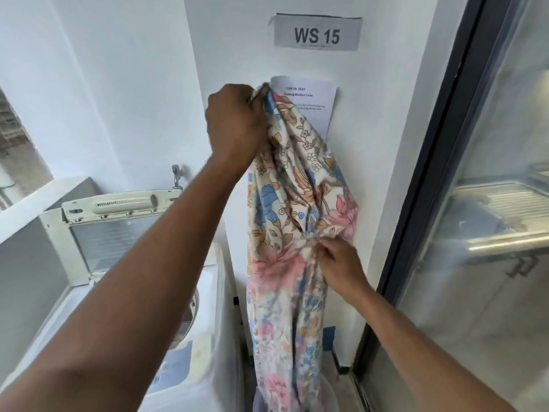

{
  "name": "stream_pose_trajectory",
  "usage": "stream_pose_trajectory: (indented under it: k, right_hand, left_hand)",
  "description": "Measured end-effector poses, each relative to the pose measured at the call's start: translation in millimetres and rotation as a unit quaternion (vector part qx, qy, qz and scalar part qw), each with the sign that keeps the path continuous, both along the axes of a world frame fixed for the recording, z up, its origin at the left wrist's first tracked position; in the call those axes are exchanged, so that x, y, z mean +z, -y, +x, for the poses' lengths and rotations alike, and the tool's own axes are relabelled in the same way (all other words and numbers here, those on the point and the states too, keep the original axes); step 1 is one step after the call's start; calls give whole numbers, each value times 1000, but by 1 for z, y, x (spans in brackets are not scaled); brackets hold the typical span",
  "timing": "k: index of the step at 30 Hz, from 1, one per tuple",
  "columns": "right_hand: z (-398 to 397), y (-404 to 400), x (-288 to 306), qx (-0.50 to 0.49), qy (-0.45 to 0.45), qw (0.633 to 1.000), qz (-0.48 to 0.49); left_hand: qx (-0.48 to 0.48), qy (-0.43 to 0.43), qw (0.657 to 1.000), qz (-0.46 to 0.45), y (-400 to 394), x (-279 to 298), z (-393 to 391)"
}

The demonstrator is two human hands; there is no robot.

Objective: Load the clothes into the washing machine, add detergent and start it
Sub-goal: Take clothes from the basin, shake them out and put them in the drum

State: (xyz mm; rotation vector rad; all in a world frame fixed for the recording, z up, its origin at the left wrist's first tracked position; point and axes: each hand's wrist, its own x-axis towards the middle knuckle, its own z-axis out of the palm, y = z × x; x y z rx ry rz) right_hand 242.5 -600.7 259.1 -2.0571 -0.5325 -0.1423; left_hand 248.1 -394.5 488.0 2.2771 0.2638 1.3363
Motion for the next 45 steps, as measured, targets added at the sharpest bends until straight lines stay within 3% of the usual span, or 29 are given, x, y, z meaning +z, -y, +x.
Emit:
stream_pose_trajectory:
  k: [5,7,10,14,17,21,23,28,33,35,38,41,45]
  right_hand:
    - [3,0,88,-83,218,971,58]
    - [8,-5,117,-96,264,957,66]
    - [16,-11,135,-64,241,968,-22]
    - [25,-8,131,-94,253,963,24]
    - [22,-15,98,-43,170,977,-119]
    - [19,-18,74,33,103,982,-152]
    - [18,-20,79,41,93,988,-120]
    - [24,-32,117,-44,145,988,1]
    - [25,-51,133,-38,174,981,74]
    - [30,-53,133,-59,162,981,91]
    - [34,-52,129,-48,121,987,96]
    - [36,-54,127,-31,77,989,122]
    - [39,-60,141,4,46,984,172]
  left_hand:
    - [45,-106,991,-61,-33,-41,7]
    - [42,-147,985,-81,-36,-60,10]
    - [27,-187,977,-95,-37,-81,10]
    - [3,-163,980,-116,-36,-85,8]
    - [-23,-125,982,-139,-31,-78,7]
    - [-94,-71,981,-156,-22,-58,13]
    - [-128,-52,976,-170,-16,-48,13]
    - [-231,-23,954,-188,1,-29,13]
    - [-279,-44,958,-44,19,-38,3]
    - [-297,-50,953,-32,17,-53,-1]
    - [-337,-15,938,-81,18,-92,-17]
    - [-302,16,942,-148,28,-145,-34]
    - [-292,-123,932,-178,36,-208,-38]
